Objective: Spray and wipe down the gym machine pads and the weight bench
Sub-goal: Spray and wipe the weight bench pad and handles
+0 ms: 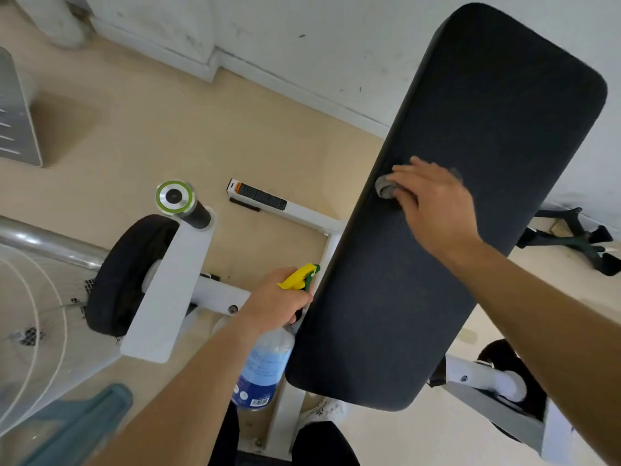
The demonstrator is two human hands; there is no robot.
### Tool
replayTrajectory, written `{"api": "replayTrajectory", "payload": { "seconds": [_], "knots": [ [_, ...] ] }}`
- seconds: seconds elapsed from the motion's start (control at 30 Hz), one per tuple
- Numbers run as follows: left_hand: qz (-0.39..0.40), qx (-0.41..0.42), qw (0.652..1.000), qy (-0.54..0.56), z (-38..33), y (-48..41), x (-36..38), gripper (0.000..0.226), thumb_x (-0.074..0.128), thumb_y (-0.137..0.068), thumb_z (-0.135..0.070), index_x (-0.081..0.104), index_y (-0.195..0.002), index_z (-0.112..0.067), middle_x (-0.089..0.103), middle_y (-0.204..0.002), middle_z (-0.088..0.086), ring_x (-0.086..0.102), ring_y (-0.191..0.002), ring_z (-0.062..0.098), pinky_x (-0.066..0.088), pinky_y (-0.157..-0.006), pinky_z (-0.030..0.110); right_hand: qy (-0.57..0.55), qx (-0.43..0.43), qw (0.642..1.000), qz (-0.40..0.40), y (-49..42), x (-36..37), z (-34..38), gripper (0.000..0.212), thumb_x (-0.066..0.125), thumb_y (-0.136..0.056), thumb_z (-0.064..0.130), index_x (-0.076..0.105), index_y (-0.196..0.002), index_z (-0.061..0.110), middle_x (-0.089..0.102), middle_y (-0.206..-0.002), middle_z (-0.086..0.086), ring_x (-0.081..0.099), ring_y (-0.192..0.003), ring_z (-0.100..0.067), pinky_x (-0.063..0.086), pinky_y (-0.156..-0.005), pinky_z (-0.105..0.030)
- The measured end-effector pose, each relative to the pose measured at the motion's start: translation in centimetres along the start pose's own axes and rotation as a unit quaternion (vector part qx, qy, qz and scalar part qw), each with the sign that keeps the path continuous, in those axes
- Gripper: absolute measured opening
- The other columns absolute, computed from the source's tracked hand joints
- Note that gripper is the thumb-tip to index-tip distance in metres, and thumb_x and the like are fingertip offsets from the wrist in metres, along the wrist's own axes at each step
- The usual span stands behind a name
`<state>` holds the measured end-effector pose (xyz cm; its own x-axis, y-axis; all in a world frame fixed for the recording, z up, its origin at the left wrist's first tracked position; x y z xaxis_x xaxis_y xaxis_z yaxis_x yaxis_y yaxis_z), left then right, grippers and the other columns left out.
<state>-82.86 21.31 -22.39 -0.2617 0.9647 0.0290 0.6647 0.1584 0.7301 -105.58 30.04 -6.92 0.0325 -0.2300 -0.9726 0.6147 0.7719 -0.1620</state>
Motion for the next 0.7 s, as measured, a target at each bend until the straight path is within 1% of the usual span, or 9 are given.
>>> {"api": "replayTrajectory", "payload": {
  "seconds": [0.1,0.17,0.27,0.33,0.4,0.5,0.6,0.63,0.7],
  "knots": [
    [-0.019,-0.039,0.999,0.009,2.1,-0.1,0.5,0.040,0.053,-0.061,-0.020,0.061,-0.089,0.008,0.058,-0.074,0.021,0.050,-0.056,0.023,0.043,-0.052,0.028,0.022,-0.044,0.999,-0.009,-2.8,-0.1,0.8,0.018,0.060,-0.096,0.015,0.074,-0.108,0.015,0.072,-0.118,-0.004,0.060,-0.121,-0.031,0.039,-0.109,-0.049],
    [-0.021,-0.046,0.999,0.008,2.9,0.1,0.7,0.039,0.054,-0.062,-0.021,0.059,-0.087,0.009,0.057,-0.070,0.017,0.051,-0.060,0.024,0.042,-0.057,0.031,0.068,-0.063,0.995,0.024,-3.5,2.4,1.5,0.021,0.055,-0.098,0.024,0.073,-0.108,0.019,0.071,-0.119,-0.002,0.057,-0.123,-0.032,0.036,-0.111,-0.054],
    [-0.027,-0.050,0.998,0.015,3.3,0.7,0.3,0.032,0.055,-0.066,-0.018,0.065,-0.089,0.003,0.062,-0.072,0.011,0.050,-0.059,0.020,0.043,-0.052,0.026,0.115,-0.051,0.985,0.120,-0.9,7.9,2.6,0.023,0.050,-0.100,0.029,0.073,-0.104,0.027,0.069,-0.121,0.003,0.045,-0.135,-0.029,0.022,-0.119,-0.053],
    [-0.032,-0.046,0.998,0.028,3.2,1.1,-0.7,0.025,0.054,-0.071,-0.006,0.071,-0.089,-0.005,0.064,-0.068,0.000,0.048,-0.054,0.015,0.042,-0.048,0.023,0.129,-0.076,0.971,0.187,3.6,11.5,4.9,0.019,0.058,-0.091,0.020,0.073,-0.099,0.028,0.069,-0.107,0.001,0.052,-0.123,-0.029,0.024,-0.117,-0.049],
    [-0.048,-0.040,0.998,0.028,3.0,1.3,-2.2,0.028,0.054,-0.068,-0.005,0.074,-0.087,-0.012,0.060,-0.059,-0.004,0.049,-0.052,0.017,0.042,-0.047,0.024,0.115,-0.107,0.945,0.286,10.0,15.2,8.5,0.022,0.059,-0.083,0.018,0.072,-0.099,0.026,0.066,-0.098,-0.002,0.055,-0.109,-0.031,0.031,-0.111,-0.051],
    [-0.057,-0.031,0.997,0.031,3.1,1.6,-3.9,0.028,0.054,-0.071,-0.002,0.074,-0.091,-0.007,0.051,-0.052,-0.005,0.046,-0.052,0.020,0.042,-0.047,0.025,0.076,-0.180,0.894,0.402,20.2,19.6,13.6,0.016,0.060,-0.084,0.024,0.072,-0.094,0.020,0.068,-0.092,-0.003,0.060,-0.099,-0.031,0.030,-0.107,-0.048],
    [-0.046,-0.007,0.999,0.022,3.2,2.0,-4.3,0.035,0.051,-0.061,-0.011,0.073,-0.088,-0.009,0.057,-0.063,0.009,0.047,-0.055,0.017,0.046,-0.051,0.030,0.093,-0.261,0.862,0.425,23.1,20.9,15.4,0.023,0.054,-0.088,0.024,0.075,-0.094,0.017,0.069,-0.090,-0.003,0.061,-0.095,-0.032,0.037,-0.105,-0.050],
    [-0.043,-0.006,0.999,0.020,3.5,2.2,-4.2,0.034,0.051,-0.061,-0.012,0.073,-0.087,-0.011,0.061,-0.071,0.014,0.048,-0.057,0.018,0.047,-0.052,0.031,0.108,-0.281,0.858,0.415,21.7,20.4,15.1,0.027,0.050,-0.089,0.025,0.075,-0.097,0.018,0.070,-0.092,-0.003,0.061,-0.096,-0.031,0.038,-0.103,-0.050],
    [-0.041,-0.018,0.999,0.015,4.4,2.3,-3.7,0.032,0.052,-0.063,-0.013,0.073,-0.087,-0.014,0.066,-0.077,0.013,0.051,-0.060,0.019,0.048,-0.054,0.031,0.152,-0.290,0.867,0.375,16.9,18.3,13.2,0.026,0.053,-0.090,0.028,0.073,-0.104,0.021,0.070,-0.102,-0.005,0.058,-0.105,-0.030,0.033,-0.106,-0.052]
  ]
}}
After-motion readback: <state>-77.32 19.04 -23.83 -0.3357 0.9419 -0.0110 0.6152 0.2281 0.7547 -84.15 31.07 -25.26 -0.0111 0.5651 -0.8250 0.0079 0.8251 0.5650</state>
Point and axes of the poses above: each hand's wrist, its own y-axis away from the middle knuckle, its own x-axis out of the palm, z = x × y, the point moved 8 cm from there along -y, towards the middle knuckle
